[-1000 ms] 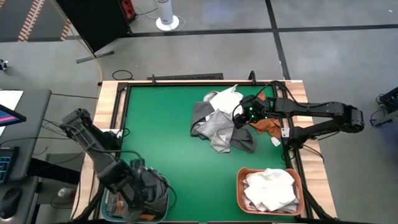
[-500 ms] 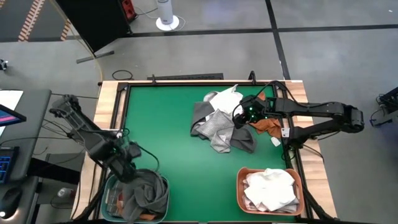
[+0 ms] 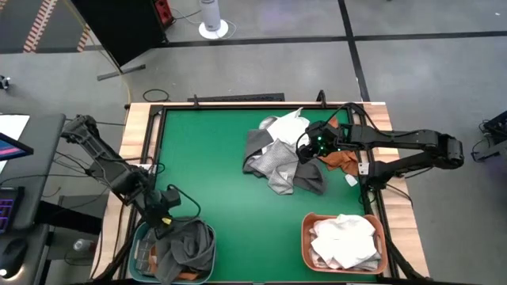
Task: Sort towels by color in basket
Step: Put the left gray towel into the green bin
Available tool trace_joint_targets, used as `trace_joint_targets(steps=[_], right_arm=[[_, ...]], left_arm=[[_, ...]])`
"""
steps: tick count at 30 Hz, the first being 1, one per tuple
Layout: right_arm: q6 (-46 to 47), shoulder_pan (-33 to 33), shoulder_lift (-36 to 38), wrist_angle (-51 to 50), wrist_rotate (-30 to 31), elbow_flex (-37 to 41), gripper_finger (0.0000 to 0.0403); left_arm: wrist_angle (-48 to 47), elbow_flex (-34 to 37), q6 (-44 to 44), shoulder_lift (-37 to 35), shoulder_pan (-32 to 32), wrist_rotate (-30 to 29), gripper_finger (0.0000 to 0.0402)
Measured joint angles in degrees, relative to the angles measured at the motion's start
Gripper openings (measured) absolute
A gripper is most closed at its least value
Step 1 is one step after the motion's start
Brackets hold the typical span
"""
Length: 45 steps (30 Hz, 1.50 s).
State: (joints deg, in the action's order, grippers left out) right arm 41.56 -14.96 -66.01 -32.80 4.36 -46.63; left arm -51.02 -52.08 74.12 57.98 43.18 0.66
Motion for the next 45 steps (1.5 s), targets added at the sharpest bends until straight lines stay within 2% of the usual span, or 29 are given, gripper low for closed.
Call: trace_joint_targets(steps=[6,10,13,18,23,24,26,33,38,45], right_arm=[[0.0,0.0,0.0,0.0,0.0,0.0,0.0269],[0.0,0.0,0.0,0.0,0.0,0.0,0.0269],[0.0,0.0,0.0,0.0,0.0,0.0,0.0269],[0.0,0.0,0.0,0.0,0.0,0.0,0.0269],[0.0,0.0,0.0,0.0,0.0,0.0,0.0269],[0.0,0.0,0.0,0.0,0.0,0.0,0.0269],[0.0,0.0,0.0,0.0,0.0,0.0,0.0269],[0.0,0.0,0.0,0.0,0.0,0.0,0.0269],[0.0,0.0,0.0,0.0,0.0,0.0,0.0269],[0.0,0.0,0.0,0.0,0.0,0.0,0.0269]], left_arm=[[0.4,-6.8,-4.0,0.8,0.0,0.4,0.0173],[-0.8,-7.4,-4.5,3.9,0.0,0.0,0.0173],[-3.1,-7.4,-3.3,7.9,0.0,-3.1,0.0173],[-11.5,-7.2,1.8,13.8,-0.1,-5.2,0.0173],[2.6,-7.3,-7.6,15.3,-0.1,5.0,0.0173],[4.9,-7.3,-8.3,15.2,0.0,5.6,0.0173],[6.7,-7.3,-8.5,15.2,0.0,5.6,0.0173],[4.1,-6.8,-9.5,17.4,0.0,4.0,0.0173],[8.9,-3.1,-9.1,21.4,0.5,7.3,0.0173],[8.2,-2.8,-9.8,26.2,0.7,7.7,0.0173]])
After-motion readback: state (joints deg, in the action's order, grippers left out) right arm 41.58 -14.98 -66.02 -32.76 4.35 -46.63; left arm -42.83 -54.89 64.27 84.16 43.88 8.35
